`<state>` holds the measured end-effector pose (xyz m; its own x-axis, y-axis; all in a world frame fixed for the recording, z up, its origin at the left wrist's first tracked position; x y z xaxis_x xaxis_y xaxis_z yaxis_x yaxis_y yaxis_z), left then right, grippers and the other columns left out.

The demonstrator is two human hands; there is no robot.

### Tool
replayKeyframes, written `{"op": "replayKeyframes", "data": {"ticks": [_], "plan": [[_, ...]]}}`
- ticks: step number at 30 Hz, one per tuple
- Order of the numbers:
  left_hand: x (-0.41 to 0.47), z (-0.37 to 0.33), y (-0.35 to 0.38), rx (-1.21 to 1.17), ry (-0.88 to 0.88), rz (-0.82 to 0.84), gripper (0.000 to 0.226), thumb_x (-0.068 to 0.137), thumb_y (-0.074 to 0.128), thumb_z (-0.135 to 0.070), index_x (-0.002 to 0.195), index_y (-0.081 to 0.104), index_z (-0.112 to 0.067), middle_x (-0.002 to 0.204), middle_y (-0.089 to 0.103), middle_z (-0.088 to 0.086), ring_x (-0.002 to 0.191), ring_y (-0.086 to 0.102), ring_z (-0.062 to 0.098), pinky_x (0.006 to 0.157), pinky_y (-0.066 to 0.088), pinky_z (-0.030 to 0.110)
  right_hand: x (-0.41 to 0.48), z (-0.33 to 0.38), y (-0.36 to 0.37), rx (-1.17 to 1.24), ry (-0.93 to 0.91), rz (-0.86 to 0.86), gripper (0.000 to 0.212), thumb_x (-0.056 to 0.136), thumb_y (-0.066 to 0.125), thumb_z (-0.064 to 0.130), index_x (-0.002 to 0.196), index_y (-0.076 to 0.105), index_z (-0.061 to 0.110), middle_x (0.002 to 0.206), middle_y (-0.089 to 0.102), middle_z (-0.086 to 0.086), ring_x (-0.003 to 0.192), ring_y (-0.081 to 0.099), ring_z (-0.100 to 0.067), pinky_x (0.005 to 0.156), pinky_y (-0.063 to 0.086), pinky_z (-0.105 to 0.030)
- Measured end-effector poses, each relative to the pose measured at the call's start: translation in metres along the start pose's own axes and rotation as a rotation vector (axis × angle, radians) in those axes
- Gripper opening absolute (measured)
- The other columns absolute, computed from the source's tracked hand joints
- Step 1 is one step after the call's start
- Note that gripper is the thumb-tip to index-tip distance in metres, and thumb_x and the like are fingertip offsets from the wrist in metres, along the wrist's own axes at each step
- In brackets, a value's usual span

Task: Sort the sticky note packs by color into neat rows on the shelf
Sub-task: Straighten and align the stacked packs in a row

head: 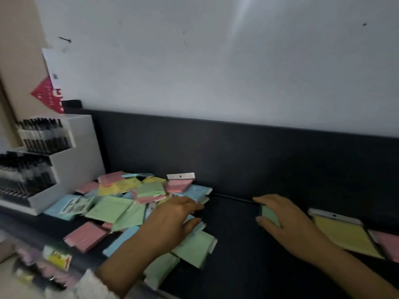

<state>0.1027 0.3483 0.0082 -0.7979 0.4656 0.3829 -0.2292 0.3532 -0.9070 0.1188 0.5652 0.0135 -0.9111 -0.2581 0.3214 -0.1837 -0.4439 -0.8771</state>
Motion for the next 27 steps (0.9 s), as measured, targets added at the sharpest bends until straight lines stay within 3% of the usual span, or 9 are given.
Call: {"op": "replayKeyframes", "data": {"ticks": [4,8,12,17,21,24,27], "plan": [[-0.034,0.043,-0.003,-0.029,-0.092,-0.006,0.040,0.084,0.046,-0.044,0.119,0.060,-0.031,0.120,0.061,-0.011,0.109,0.056,0.014,0.088,0.045,0.022,0.014,0.049,0.033,-0.078,-0.108,0.132,0.049,0.093,0.048,0.040,0.139,0.032,0.035,0.135,0.033,0.021,0.123,0.030,0.004,0.096,0.017,-0.004],[-0.055,0.094,-0.010,0.003,-0.120,0.012,0.039,0.078,0.044,-0.048,0.105,0.066,-0.031,0.103,0.068,-0.010,0.090,0.065,0.015,0.071,0.054,0.023,0.037,0.089,0.065,-0.117,-0.151,0.194,0.050,0.094,0.048,0.039,0.140,0.030,0.034,0.139,0.032,0.018,0.127,0.029,0.002,0.100,0.018,-0.006],[-0.069,0.154,-0.027,0.050,-0.126,0.013,0.032,0.072,0.063,-0.042,0.101,0.069,-0.030,0.099,0.070,-0.011,0.085,0.066,0.012,0.069,0.052,0.019,0.069,0.136,0.104,-0.122,-0.147,0.231,0.050,0.094,0.047,0.039,0.141,0.031,0.031,0.142,0.033,0.014,0.130,0.028,-0.003,0.104,0.020,-0.012],[-0.083,0.230,-0.043,0.000,-0.169,0.060,0.046,0.078,0.070,-0.038,0.121,0.060,-0.027,0.124,0.061,-0.005,0.112,0.057,0.018,0.093,0.045,0.030,0.110,0.194,0.152,-0.097,-0.109,0.271,0.053,0.093,0.050,0.036,0.142,0.029,0.032,0.144,0.032,0.013,0.133,0.030,-0.009,0.111,0.024,-0.022],[-0.083,0.268,-0.033,-0.029,-0.093,0.160,0.066,0.082,0.061,-0.047,0.141,0.037,-0.027,0.148,0.035,-0.006,0.134,0.035,0.015,0.109,0.028,0.026,0.136,0.213,0.172,-0.152,-0.026,0.257,0.051,0.093,0.049,0.033,0.141,0.032,0.029,0.145,0.034,0.009,0.131,0.033,-0.013,0.109,0.029,-0.026],[-0.079,0.282,-0.018,0.006,-0.034,0.264,0.073,0.082,0.057,-0.054,0.144,0.030,-0.026,0.152,0.028,-0.005,0.137,0.030,0.014,0.112,0.022,0.026,0.153,0.216,0.181,-0.215,0.045,0.245,0.054,0.093,0.050,0.031,0.143,0.031,0.026,0.147,0.033,0.006,0.132,0.032,-0.015,0.108,0.027,-0.025],[-0.071,0.285,-0.013,0.060,0.023,0.285,0.064,0.082,0.054,-0.056,0.136,0.043,-0.023,0.141,0.045,-0.002,0.126,0.043,0.016,0.106,0.031,0.028,0.169,0.211,0.188,-0.245,0.121,0.212,0.057,0.093,0.051,0.033,0.144,0.030,0.019,0.148,0.035,0.000,0.135,0.032,-0.018,0.110,0.026,-0.027]]}}
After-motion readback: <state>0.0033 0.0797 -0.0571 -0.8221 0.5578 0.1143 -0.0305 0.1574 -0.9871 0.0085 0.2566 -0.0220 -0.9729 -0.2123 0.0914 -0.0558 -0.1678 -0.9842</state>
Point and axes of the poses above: each hand's wrist, its own x-axis towards the middle knuckle, its own y-axis out of the palm, z = x × y, the point moved 7 cm from there along x, towards the middle knuckle
